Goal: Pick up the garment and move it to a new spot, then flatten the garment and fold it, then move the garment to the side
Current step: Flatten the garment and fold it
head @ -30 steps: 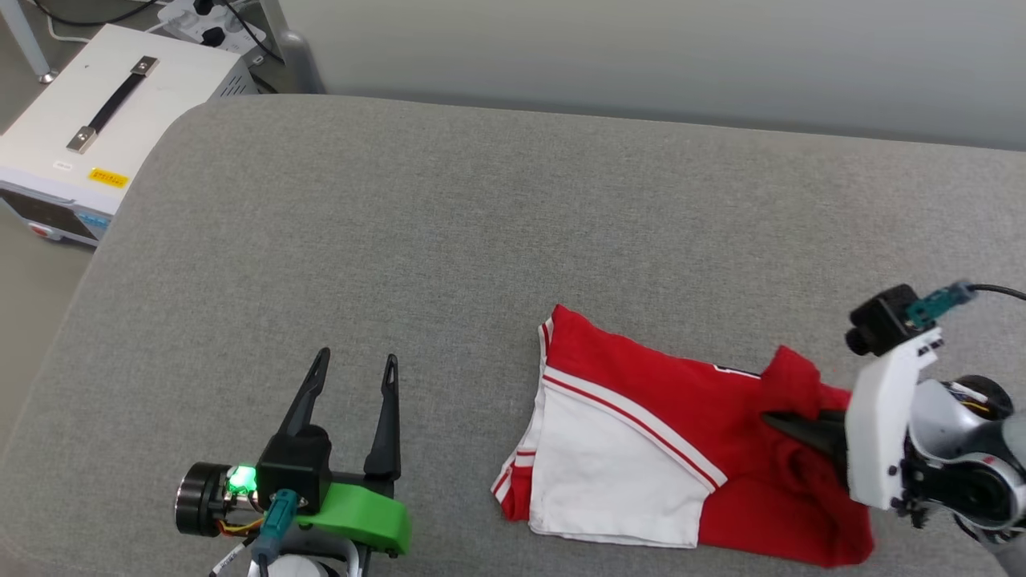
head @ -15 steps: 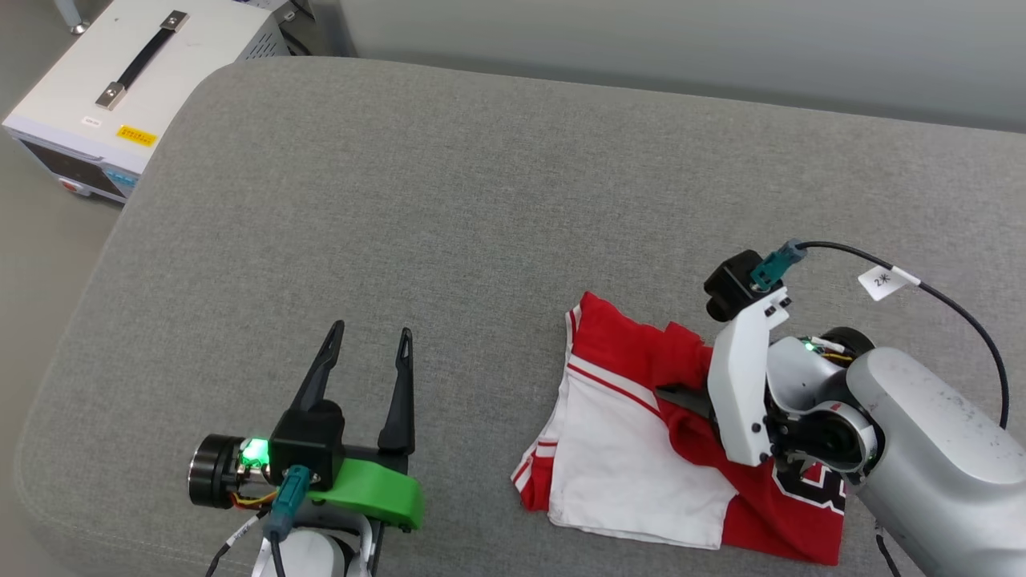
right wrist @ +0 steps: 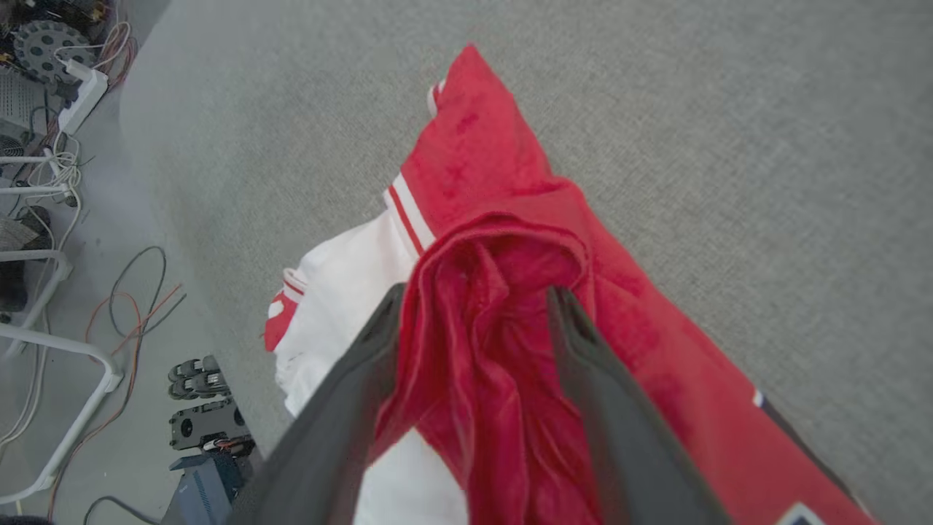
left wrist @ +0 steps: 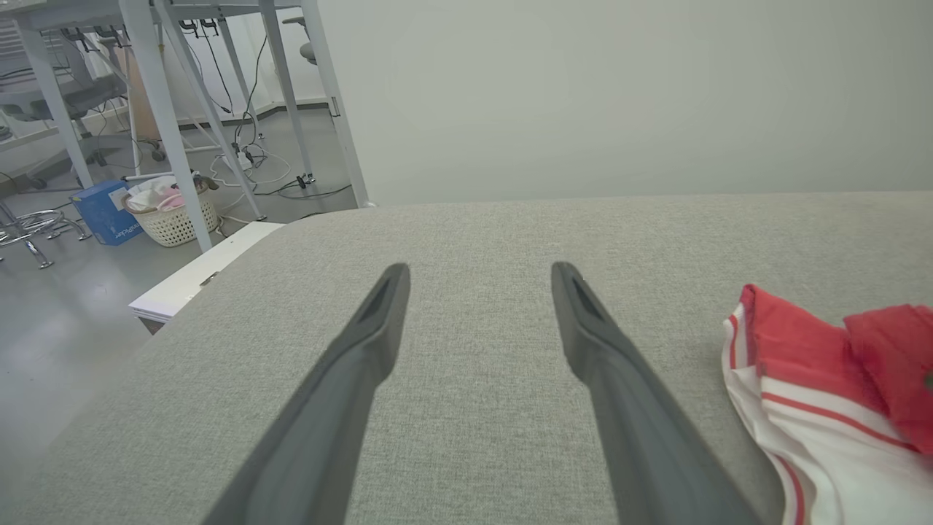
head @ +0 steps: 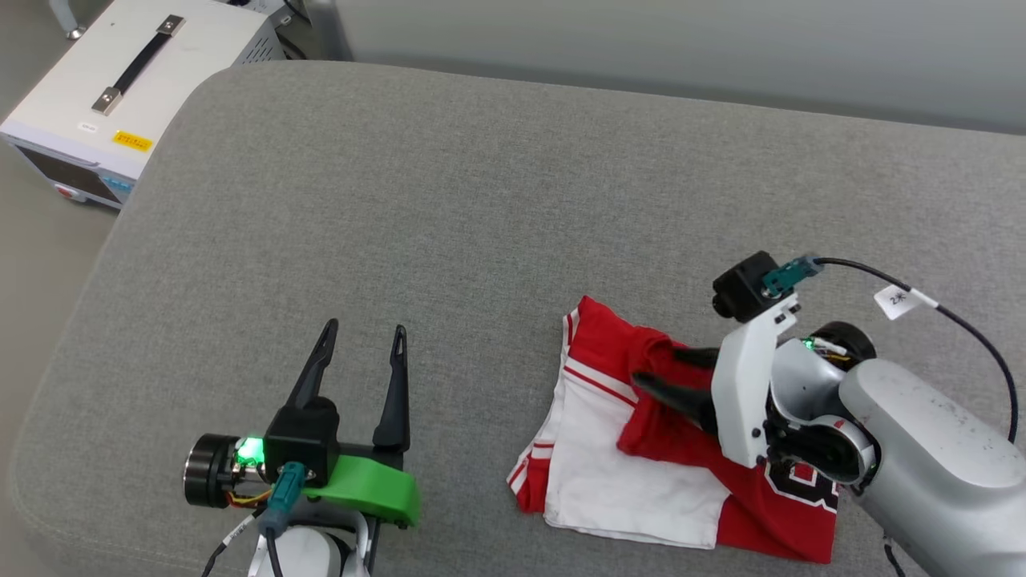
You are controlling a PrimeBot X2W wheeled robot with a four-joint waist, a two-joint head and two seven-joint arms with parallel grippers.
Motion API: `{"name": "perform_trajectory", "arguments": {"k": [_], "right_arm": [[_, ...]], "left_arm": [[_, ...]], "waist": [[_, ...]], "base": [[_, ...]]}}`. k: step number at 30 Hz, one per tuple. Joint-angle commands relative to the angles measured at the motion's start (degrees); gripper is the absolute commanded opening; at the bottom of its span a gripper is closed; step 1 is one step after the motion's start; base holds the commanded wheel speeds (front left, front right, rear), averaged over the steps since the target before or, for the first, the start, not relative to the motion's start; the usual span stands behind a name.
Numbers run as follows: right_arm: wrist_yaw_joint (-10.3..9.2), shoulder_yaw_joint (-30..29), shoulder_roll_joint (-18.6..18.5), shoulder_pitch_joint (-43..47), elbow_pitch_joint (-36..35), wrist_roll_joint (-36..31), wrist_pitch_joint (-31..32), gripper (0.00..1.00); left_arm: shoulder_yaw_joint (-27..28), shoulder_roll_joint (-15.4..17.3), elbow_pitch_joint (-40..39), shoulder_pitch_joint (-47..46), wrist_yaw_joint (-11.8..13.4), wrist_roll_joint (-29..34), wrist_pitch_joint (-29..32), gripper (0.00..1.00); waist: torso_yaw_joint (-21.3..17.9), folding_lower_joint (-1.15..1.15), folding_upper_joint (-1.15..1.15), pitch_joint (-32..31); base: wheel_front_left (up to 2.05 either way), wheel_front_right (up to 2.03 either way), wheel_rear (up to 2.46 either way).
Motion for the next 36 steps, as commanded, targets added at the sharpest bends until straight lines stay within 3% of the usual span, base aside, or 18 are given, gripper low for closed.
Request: {"name": "perform_trajectory", "arguments": {"k": [1, 6, 7, 11, 18, 26, 36], "right_arm": [[-0.04, -0.13, -1.38, -1.37, -1.71, 0.24, -2.14, 1.00], [-0.04, -3.55, -6.69, -0.76, -7.29, -3.65, -12.70, 1.00], [-0.04, -7.63, -7.84, 0.64, -7.46, -7.28, -18.96, 1.00], [-0.04, -14.21, -7.27, 4.18, -6.21, -14.32, -27.24, 1.00], [-0.04, -28.97, -1.29, 13.35, -3.27, -29.23, -38.63, 1.00], [-0.04, -42.79, 8.96, 24.46, -8.00, -40.05, -42.70, 1.00], [-0.04, -48.33, 17.58, 37.20, -16.03, -43.40, -42.97, 1.00]], "left_arm": [[0.44, -0.06, 0.04, -0.08, 0.19, 0.45, -0.34, 1.00], [1.24, 0.42, -0.29, 1.00, 0.18, 0.63, -0.34, 1.00], [1.51, 0.63, -0.49, 1.36, 0.11, 0.70, -0.34, 1.00], [1.95, 0.92, -0.49, 2.04, 0.23, 0.79, -0.34, 1.00], [2.20, 1.33, -0.68, 3.28, 0.15, 0.89, -0.34, 1.00], [2.47, 1.42, -1.21, 4.29, -0.01, 0.50, -0.34, 1.00], [2.67, 1.27, -1.42, 6.41, -0.43, -0.07, -0.34, 1.00]], "waist": [[-1.08, 0.00, 0.00, -1.11], [-3.51, 0.00, 0.00, -2.76], [-4.53, 0.00, 0.00, -3.56], [-5.79, 0.00, 0.00, -4.89], [-7.48, 0.00, 0.00, -6.46], [-8.17, 0.00, 0.00, -7.80], [-7.98, 0.00, 0.00, -9.44]], "base": [[0.00, 0.00, 0.00], [0.00, 0.00, 0.00], [0.00, 0.00, 0.00], [0.00, 0.00, 0.00], [0.00, 0.00, 0.00], [0.00, 0.00, 0.00], [0.00, 0.00, 0.00]]}}
